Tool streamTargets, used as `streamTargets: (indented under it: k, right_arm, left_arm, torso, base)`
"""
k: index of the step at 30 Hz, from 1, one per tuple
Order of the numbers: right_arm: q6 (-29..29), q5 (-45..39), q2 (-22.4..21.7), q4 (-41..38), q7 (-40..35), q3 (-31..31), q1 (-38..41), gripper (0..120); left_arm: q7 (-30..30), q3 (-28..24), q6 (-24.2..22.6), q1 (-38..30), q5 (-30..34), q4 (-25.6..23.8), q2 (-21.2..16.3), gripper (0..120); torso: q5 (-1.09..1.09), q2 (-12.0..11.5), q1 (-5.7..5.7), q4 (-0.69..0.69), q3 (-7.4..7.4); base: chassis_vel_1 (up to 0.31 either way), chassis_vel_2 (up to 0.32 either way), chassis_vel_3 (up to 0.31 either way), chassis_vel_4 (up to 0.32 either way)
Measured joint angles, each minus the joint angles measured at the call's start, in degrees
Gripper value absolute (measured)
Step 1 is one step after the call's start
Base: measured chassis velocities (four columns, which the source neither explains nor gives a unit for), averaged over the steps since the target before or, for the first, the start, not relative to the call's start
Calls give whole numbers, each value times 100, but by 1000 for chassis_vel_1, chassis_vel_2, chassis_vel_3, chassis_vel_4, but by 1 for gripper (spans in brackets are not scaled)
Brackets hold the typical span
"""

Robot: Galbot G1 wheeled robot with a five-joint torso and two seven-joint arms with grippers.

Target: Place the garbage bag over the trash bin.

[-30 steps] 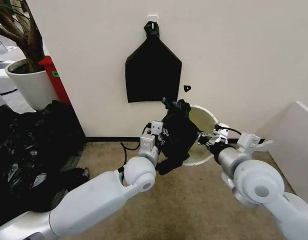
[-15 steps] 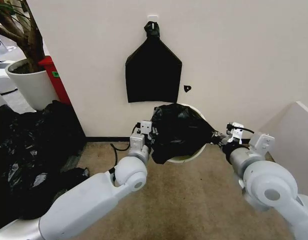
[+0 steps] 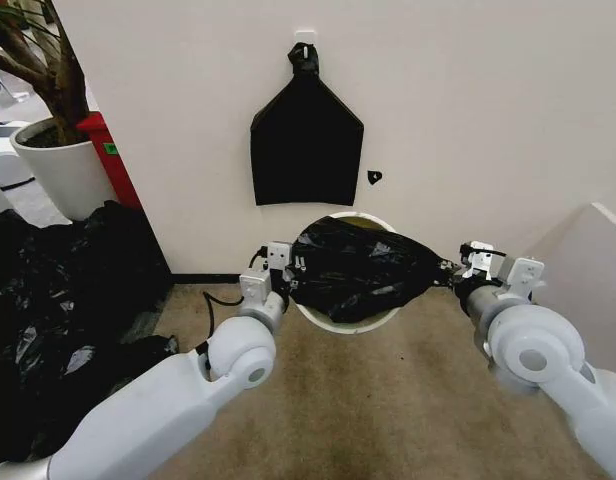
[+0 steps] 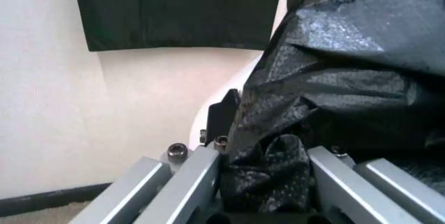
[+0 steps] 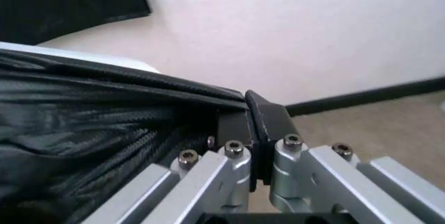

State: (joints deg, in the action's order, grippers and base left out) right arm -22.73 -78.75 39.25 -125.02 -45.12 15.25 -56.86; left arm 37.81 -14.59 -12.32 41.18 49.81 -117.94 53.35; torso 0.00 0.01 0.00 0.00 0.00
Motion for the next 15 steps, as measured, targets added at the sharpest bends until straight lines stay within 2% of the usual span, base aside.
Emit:
streamTargets:
  k: [7,12,15]
  right_arm:
    - [340,844,-134,658,1976,-128,-170,0]
    - [494,1208,-235,724,2656,-142,-308,0]
    - [501,1234,-278,666,2672,-101,-374,3]
  left_arm:
    - [-316,441,26,313,286,-243,-232,0]
    - [-439,674,76,495,335,-315,-336,0]
    - [-431,740,83,547,335,-318,-344,0]
  torso:
    - [2,0,0,0,0]
    - [0,0,0,0,0]
    - [1,0,0,0,0]
  base:
    - [0,0,0,0]
    - [0,0,0,0]
    - [0,0,0,0]
